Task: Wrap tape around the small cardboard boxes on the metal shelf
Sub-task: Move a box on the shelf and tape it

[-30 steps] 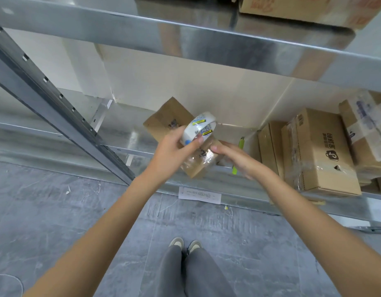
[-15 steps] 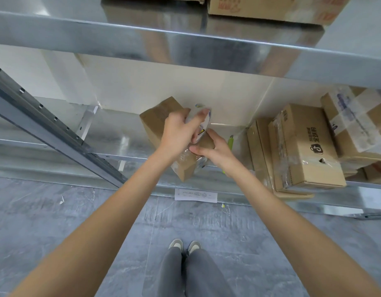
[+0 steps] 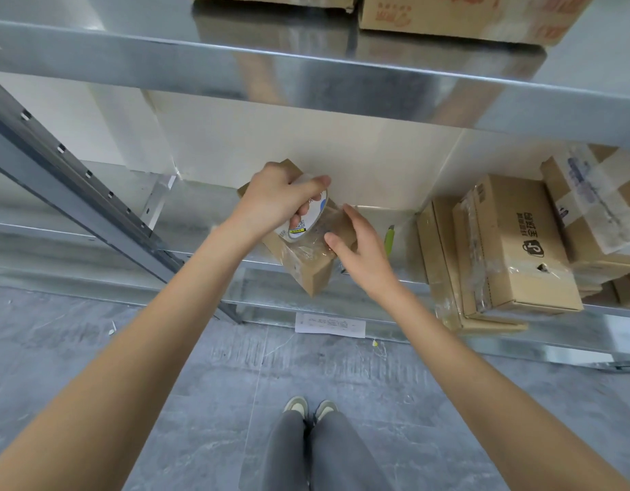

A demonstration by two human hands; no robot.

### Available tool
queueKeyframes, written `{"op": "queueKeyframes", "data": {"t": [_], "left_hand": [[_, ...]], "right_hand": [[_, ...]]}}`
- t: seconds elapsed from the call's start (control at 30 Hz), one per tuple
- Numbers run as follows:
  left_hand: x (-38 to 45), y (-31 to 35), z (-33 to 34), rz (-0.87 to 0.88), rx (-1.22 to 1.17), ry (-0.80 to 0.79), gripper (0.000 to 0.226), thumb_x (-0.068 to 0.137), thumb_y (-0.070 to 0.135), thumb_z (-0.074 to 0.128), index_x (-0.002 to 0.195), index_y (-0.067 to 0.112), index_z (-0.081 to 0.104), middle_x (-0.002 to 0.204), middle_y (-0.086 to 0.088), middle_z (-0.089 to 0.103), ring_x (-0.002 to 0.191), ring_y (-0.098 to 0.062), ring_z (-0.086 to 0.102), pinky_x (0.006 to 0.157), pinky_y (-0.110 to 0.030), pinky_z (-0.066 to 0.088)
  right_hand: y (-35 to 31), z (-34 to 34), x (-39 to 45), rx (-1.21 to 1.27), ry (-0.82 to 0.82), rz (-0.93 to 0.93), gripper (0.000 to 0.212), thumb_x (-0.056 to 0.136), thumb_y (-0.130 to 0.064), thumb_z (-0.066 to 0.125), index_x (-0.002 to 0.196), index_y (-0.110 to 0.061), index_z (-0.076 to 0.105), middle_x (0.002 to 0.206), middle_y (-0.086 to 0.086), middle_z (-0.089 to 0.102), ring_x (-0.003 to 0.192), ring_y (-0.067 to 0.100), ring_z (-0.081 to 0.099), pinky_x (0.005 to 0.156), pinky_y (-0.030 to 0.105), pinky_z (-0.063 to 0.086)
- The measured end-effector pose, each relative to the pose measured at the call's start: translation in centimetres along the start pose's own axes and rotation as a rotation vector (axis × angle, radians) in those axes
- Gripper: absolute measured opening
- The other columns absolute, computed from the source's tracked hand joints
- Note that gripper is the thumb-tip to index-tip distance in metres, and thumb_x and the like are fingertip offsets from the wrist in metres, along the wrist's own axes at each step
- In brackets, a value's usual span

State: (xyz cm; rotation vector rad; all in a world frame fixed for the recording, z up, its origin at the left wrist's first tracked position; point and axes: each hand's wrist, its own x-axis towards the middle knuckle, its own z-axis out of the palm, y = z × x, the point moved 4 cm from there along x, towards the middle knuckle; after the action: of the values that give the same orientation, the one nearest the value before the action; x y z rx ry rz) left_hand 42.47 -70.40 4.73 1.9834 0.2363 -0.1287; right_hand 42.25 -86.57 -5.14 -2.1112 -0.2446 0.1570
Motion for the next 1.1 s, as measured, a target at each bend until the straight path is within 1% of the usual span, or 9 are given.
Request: {"op": "queueKeyframes", "data": {"t": [0.1,0.17,0.23,0.4,0.53,0.7,0.83,0.97,1.1], "left_hand": [[0.0,-0.1,-0.1,-0.012,-0.034,0.016,0.034,0.088,0.037,0.065,0.061,0.017,0.062,0.040,0.006,0.048,0.037,-0.013,0.044,0.048,-0.016,0.041],[0.0,-0.1,0.2,-0.010,-0.039,0.008,0.035,0.089,0.037,0.065,0.061,0.017,0.061,0.040,0.006,0.048,0.037,-0.014,0.044,0.049,-0.018,0.042],[-0.1,0.0,0.5,-0.009,-0.050,-0.008,0.035,0.090,0.036,0.065,0.061,0.017,0.061,0.040,0.006,0.047,0.038,-0.015,0.044,0.051,-0.021,0.043],[-0.5,0.2,0.8,-0.001,-0.032,-0.041,0.033,0.090,0.035,0.063,0.064,0.014,0.062,0.040,0.006,0.047,0.037,-0.015,0.044,0.051,-0.021,0.042],[-1.1,-0.3,0.5,0.012,-0.001,-0.058,0.034,0.090,0.034,0.063,0.065,0.012,0.064,0.039,0.005,0.049,0.036,-0.013,0.045,0.051,-0.020,0.043],[-1.8,-1.6,0.2,-0.020,-0.015,-0.073,0.042,0.091,0.035,0.063,0.053,0.019,0.061,0.039,0.005,0.049,0.041,-0.016,0.046,0.059,-0.027,0.042],[-2.1,-2.1,0.3,-0.036,-0.036,-0.061,0.035,0.092,0.033,0.063,0.068,0.009,0.065,0.043,0.005,0.050,0.039,-0.013,0.047,0.053,-0.024,0.041],[-2.5,-2.3,0.5,-0.055,-0.063,-0.030,0.035,0.093,0.034,0.062,0.069,0.009,0.065,0.042,0.006,0.050,0.037,-0.013,0.047,0.051,-0.022,0.041],[-3.2,-2.6,-0.1,-0.071,0.080,-0.016,0.041,0.090,0.039,0.063,0.057,0.015,0.059,0.038,0.005,0.052,0.035,-0.009,0.048,0.044,-0.015,0.042]], "right_hand": [[-0.3,0.2,-0.5,-0.165,-0.087,0.017,0.094,0.081,-0.068,0.048,0.153,-0.016,0.017,0.160,0.000,0.019,0.148,0.016,0.010,0.120,0.051,0.004],[-0.6,0.3,-0.8,-0.284,-0.109,0.005,0.118,0.066,-0.089,0.042,0.154,-0.019,0.006,0.162,-0.005,0.007,0.148,0.013,-0.007,0.116,0.051,-0.014],[-0.9,0.5,-0.7,-0.398,-0.091,-0.034,0.128,0.058,-0.095,0.043,0.154,-0.021,0.001,0.162,-0.007,0.001,0.148,0.012,-0.014,0.112,0.052,-0.019],[-1.2,0.9,0.2,-0.408,-0.086,-0.042,0.112,0.073,-0.073,0.061,0.154,-0.017,0.007,0.163,-0.001,0.008,0.149,0.013,0.003,0.115,0.058,-0.008],[-1.4,1.3,-0.2,-0.287,-0.056,-0.085,0.102,0.079,-0.056,0.070,0.154,-0.014,0.016,0.162,0.003,0.013,0.147,0.017,0.011,0.119,0.042,0.014],[-1.1,1.5,-0.2,-0.242,-0.051,-0.078,0.090,0.085,-0.037,0.070,0.153,-0.012,0.019,0.162,0.002,0.013,0.145,0.020,0.013,0.118,0.031,0.014],[-1.0,1.5,0.2,-0.163,-0.036,-0.037,0.087,0.081,-0.028,0.075,0.151,-0.013,0.026,0.159,0.001,0.020,0.143,0.019,0.017,0.117,0.031,0.017],[-0.8,1.4,0.4,-0.165,-0.032,-0.038,0.086,0.081,-0.029,0.074,0.151,-0.013,0.027,0.159,0.002,0.022,0.143,0.018,0.018,0.117,0.030,0.018],[-0.6,1.3,0.7,-0.181,-0.047,-0.038,0.086,0.083,-0.036,0.072,0.152,-0.013,0.025,0.160,0.001,0.019,0.144,0.018,0.017,0.115,0.026,0.016]]}}
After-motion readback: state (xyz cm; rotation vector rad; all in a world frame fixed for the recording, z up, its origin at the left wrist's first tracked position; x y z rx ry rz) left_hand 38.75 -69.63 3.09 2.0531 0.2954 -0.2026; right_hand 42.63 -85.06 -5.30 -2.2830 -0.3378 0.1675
